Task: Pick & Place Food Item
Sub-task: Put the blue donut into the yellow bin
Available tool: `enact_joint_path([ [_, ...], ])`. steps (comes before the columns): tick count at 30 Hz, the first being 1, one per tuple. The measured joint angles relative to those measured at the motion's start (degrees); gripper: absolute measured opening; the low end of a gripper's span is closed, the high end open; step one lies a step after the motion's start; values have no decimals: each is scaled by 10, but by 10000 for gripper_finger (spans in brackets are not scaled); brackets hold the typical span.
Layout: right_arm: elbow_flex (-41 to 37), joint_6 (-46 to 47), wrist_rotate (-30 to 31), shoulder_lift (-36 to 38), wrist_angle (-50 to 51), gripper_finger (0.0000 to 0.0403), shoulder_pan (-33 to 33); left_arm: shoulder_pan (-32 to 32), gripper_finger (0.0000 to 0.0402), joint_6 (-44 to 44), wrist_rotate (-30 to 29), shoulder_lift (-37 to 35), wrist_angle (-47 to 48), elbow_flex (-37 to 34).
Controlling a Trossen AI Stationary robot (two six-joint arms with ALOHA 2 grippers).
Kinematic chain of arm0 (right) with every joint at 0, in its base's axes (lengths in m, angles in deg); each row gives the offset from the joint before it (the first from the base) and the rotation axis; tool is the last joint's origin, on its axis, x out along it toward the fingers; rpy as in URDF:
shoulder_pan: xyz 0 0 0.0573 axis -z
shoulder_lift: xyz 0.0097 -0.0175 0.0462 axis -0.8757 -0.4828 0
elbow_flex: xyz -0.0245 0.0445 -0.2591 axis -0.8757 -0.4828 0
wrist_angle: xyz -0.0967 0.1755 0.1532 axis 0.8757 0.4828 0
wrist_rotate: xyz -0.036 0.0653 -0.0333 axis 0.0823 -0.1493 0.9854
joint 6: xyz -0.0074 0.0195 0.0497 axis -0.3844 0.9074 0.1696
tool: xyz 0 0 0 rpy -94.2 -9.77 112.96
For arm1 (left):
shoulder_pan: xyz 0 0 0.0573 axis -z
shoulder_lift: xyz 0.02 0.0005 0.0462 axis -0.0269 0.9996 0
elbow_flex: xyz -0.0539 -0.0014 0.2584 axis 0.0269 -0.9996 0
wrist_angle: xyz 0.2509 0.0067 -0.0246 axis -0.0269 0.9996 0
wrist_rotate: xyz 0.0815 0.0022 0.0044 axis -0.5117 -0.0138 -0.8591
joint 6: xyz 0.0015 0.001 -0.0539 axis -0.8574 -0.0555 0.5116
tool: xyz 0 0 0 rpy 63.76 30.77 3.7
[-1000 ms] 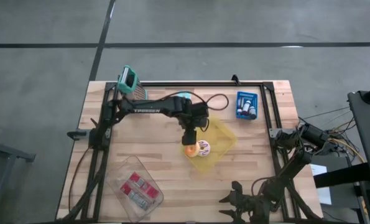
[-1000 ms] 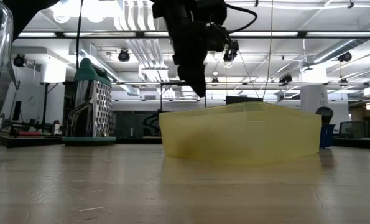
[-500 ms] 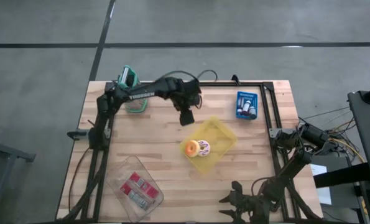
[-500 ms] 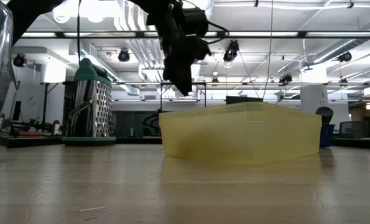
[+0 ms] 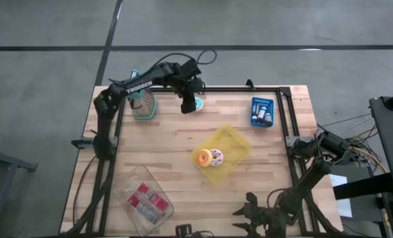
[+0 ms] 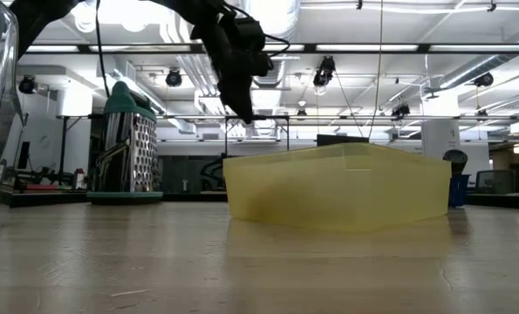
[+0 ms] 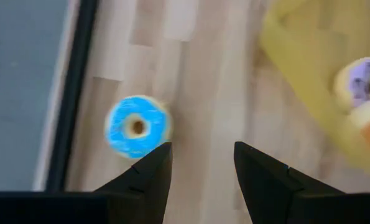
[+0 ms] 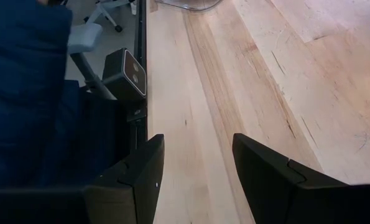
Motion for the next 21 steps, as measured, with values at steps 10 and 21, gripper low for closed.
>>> enact_joint_path([
  [10,0,0,0,0,0,187,0,-22,179,-110,-24,2,-39,-3],
  [21,0,0,0,0,0,187,0,-52,179,-93,-24,12,-57,-5],
])
